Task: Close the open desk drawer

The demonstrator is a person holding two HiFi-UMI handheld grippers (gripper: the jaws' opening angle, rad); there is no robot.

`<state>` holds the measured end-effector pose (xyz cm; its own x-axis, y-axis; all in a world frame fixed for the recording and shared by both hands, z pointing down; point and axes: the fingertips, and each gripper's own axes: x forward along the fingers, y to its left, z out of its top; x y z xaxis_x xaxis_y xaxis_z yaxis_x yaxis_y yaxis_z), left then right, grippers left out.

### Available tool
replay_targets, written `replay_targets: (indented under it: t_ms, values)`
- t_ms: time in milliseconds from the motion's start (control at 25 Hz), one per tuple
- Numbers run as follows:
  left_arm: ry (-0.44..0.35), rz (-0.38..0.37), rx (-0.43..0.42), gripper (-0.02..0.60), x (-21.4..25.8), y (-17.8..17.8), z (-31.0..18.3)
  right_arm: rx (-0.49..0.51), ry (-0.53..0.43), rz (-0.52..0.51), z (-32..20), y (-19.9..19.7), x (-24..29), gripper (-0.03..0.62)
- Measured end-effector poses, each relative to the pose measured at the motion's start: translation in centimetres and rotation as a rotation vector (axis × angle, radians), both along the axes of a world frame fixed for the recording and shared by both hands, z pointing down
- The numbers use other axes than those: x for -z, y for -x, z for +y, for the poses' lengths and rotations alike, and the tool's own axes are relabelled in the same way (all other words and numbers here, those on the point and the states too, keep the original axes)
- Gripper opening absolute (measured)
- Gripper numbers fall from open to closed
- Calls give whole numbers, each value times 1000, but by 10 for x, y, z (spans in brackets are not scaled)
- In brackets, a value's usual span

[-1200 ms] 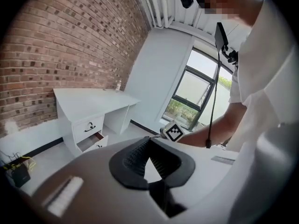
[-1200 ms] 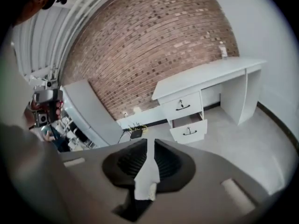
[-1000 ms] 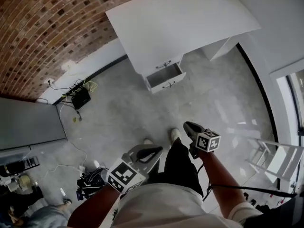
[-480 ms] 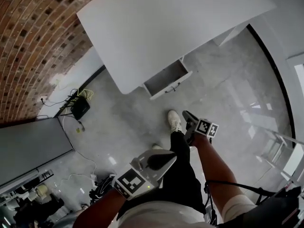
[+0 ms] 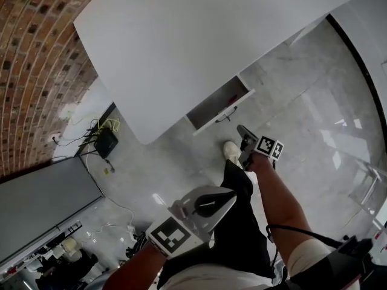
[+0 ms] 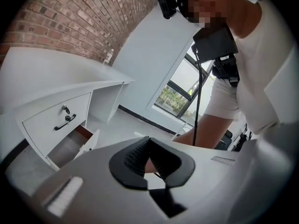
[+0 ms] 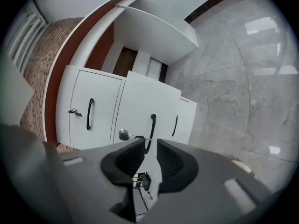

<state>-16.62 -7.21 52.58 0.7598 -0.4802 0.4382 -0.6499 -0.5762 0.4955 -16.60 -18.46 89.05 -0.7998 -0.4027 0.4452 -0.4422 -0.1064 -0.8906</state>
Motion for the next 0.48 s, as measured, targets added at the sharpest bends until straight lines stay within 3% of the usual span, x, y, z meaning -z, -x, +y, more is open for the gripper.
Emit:
replay_targets:
  t_ms: [80,480]
  values:
    - [9,-15,-32,2,-8,2,-5,-3,7,-15,-8,3,-9,72]
    - [42,66,-63,2,-33,5,-32,3,18,-92,-42,32,-36,77]
